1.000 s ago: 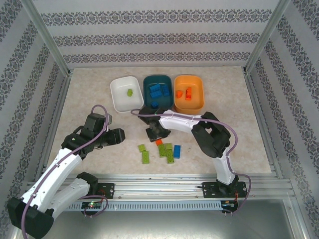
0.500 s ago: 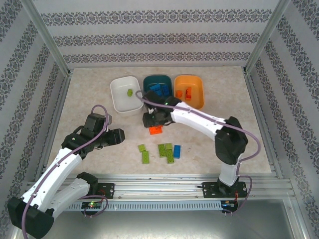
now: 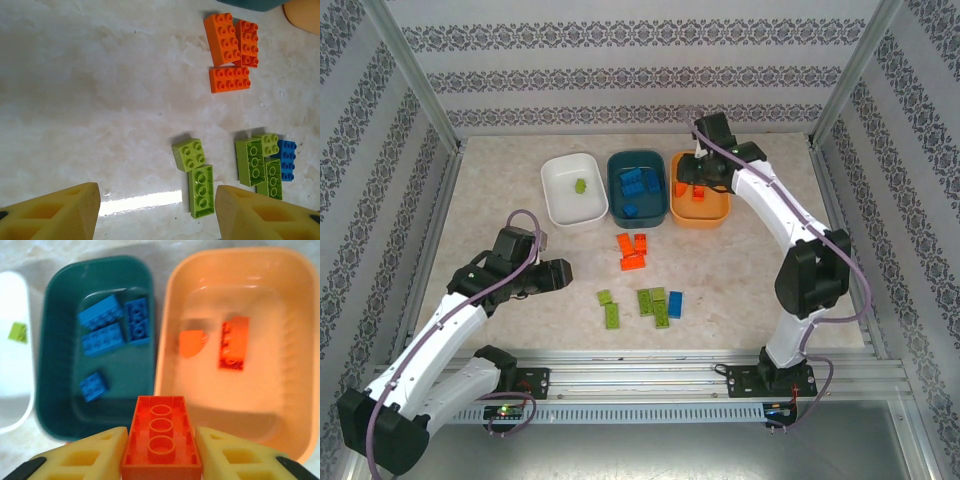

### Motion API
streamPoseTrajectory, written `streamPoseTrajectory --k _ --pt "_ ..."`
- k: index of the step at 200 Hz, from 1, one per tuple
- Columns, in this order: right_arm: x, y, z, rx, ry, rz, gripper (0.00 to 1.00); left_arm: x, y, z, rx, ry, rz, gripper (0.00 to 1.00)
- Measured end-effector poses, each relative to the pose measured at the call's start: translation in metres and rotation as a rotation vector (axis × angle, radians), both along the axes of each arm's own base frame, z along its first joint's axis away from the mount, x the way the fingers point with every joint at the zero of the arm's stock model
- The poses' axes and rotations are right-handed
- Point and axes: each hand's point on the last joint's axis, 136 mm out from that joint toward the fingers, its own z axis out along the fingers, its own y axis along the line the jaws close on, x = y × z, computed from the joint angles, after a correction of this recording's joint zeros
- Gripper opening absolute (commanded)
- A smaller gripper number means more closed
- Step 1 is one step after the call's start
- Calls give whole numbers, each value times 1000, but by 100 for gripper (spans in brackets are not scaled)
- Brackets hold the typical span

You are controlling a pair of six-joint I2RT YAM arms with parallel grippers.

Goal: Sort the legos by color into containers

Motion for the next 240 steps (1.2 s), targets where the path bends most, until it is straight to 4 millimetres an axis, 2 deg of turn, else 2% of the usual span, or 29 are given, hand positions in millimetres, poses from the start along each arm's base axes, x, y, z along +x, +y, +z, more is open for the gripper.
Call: streamPoseTrajectory --k 25,63,86,103,123,137,205,240 --pt "27 -24 -28 -27 31 -48 39 0 0 -2 5 8 -3 63" --pt "48 -49 -74 -56 111 -94 40 1 0 -7 13 25 -5 63" --pt "55 -65 -91 -61 141 -127 40 1 0 -8 15 32 -4 63" --pt "59 -74 -94 -60 145 -145 44 2 0 -10 17 39 -1 63" --pt "64 -82 -92 -58 139 -162 67 2 1 -13 22 52 1 63" --pt "68 -87 -91 -62 135 -173 74 3 0 -15 24 59 1 63" --pt "78 -83 -76 -41 106 -158 76 6 -1 -15 18 54 -1 64" --pt "67 -70 -69 -11 109 -122 77 3 -2 -19 15 65 -5 67"
